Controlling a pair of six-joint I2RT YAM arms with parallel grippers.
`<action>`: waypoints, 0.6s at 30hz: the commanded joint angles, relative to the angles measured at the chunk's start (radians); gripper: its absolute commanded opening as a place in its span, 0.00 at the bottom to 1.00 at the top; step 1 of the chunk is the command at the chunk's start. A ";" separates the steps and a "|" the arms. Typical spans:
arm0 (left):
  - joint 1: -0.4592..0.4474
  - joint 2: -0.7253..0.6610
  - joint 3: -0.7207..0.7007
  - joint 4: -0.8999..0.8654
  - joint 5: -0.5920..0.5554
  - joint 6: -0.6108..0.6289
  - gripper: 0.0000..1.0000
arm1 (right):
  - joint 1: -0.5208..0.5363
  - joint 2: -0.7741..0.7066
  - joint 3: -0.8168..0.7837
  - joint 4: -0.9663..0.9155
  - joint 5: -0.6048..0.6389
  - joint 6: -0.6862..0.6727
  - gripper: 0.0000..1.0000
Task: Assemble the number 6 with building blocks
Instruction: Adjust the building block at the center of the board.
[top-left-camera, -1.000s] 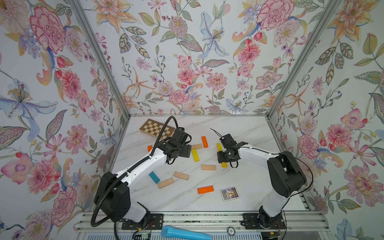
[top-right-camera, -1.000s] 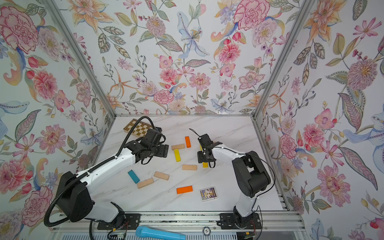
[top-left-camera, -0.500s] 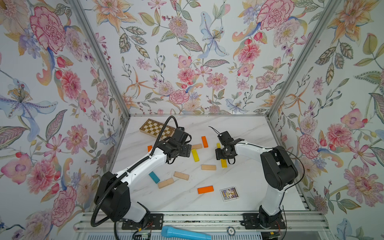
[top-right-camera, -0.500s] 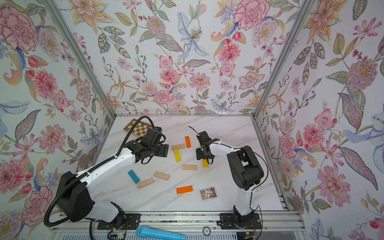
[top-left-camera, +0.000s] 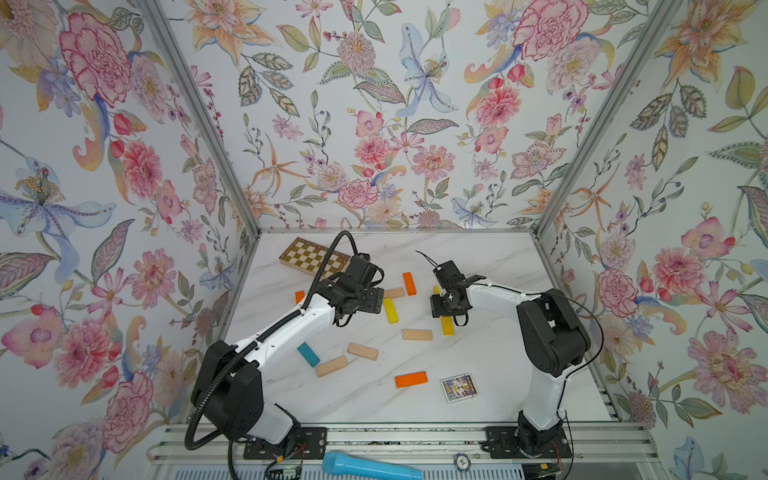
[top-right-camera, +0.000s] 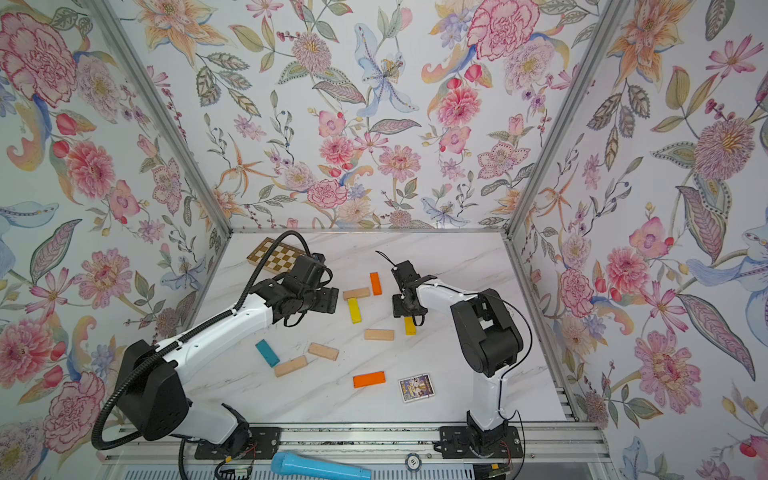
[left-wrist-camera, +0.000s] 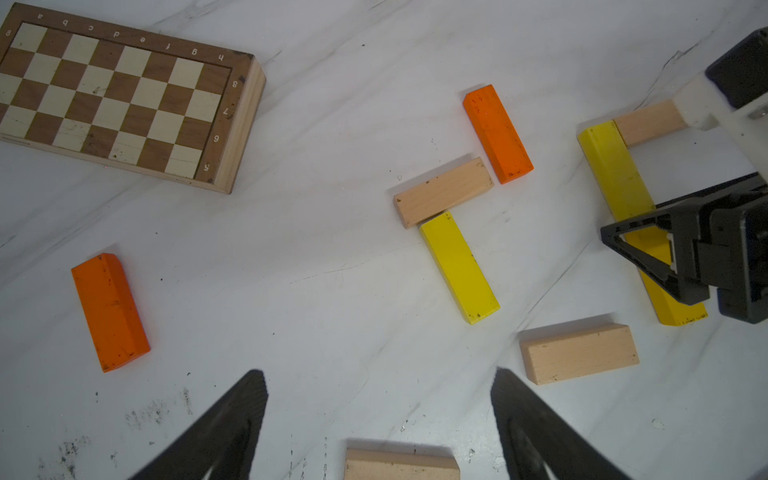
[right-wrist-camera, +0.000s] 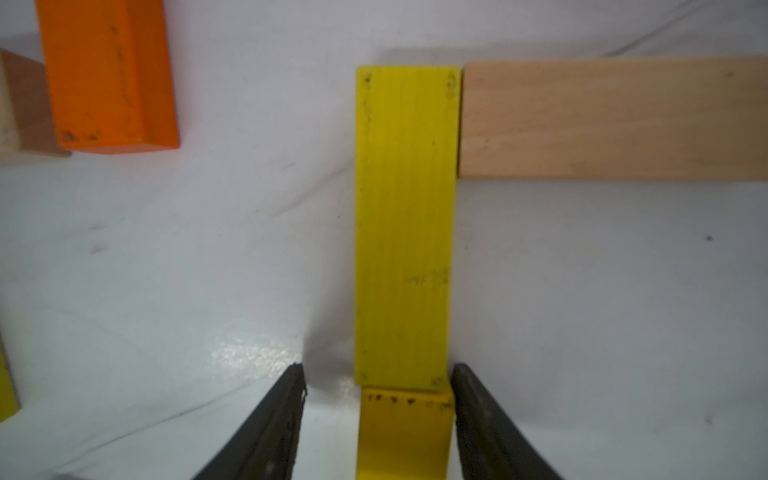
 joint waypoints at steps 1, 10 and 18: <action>0.010 0.009 0.024 0.005 0.002 0.008 0.88 | -0.003 0.029 0.016 -0.032 0.003 0.015 0.55; 0.010 0.013 0.019 0.014 0.009 0.013 0.88 | -0.003 0.036 0.017 -0.046 0.014 0.018 0.54; 0.010 0.018 0.017 0.018 0.015 0.014 0.88 | -0.003 0.038 0.020 -0.046 0.013 0.021 0.50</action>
